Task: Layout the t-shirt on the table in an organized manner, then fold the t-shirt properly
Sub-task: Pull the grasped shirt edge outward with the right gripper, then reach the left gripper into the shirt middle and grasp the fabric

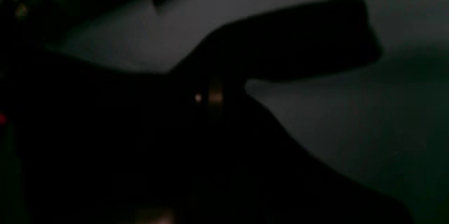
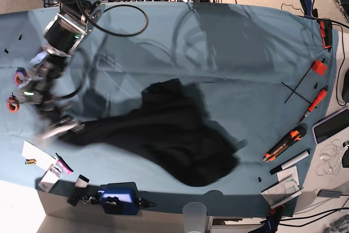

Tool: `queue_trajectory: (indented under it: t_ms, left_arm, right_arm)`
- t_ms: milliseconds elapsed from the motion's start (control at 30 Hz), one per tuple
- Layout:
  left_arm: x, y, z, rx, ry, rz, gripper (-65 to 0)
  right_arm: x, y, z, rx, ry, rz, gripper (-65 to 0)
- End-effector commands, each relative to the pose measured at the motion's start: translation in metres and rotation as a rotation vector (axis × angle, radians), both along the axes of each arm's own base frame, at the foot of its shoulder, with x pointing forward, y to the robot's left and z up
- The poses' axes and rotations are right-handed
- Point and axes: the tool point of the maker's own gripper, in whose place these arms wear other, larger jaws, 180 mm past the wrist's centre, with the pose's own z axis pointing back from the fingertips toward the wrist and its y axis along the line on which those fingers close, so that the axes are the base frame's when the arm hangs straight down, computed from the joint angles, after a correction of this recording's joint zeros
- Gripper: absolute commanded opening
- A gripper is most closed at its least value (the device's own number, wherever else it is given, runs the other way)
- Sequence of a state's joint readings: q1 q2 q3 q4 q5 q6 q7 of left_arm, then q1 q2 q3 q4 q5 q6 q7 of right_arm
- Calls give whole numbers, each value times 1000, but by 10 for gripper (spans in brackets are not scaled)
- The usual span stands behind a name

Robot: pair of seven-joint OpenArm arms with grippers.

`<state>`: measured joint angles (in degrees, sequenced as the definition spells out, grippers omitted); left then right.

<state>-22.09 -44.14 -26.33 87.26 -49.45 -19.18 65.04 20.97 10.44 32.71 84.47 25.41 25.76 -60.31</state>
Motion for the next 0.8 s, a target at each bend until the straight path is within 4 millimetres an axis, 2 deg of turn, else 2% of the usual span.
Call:
queue_trajectory:
  t_ms: [0, 133, 267, 400, 500, 633, 767]
  left_arm:
    - [2, 2, 22, 3, -51, -12, -397]
    - [-5, -19, 10, -29, -17, -119, -397]
    - [-13, -52, -13, -106, 7, -238, -397]
    - [-20, -92, -40, -217, 21, -336, -432]
    - [-22, -133, -61, -288, 42, -414, -448]
    - [-27, -204, -82, -290, 52, -620, -445]
    - [-23, -264, -100, -203, -18, -741, -385]
  right_arm:
    - [3, -16, 35, -47, -89, -36, -650]
    - [-18, -55, 76, -133, -171, -146, -650]
    - [-37, -96, 97, -179, -210, -237, -650]
    - [-49, -118, 108, -218, -199, -274, -650]
    - [-54, -127, 110, -256, -183, -287, -650]
    - [-60, -134, 106, -292, -154, -300, -650]
    - [-66, -142, 97, -326, -115, -321, -650]
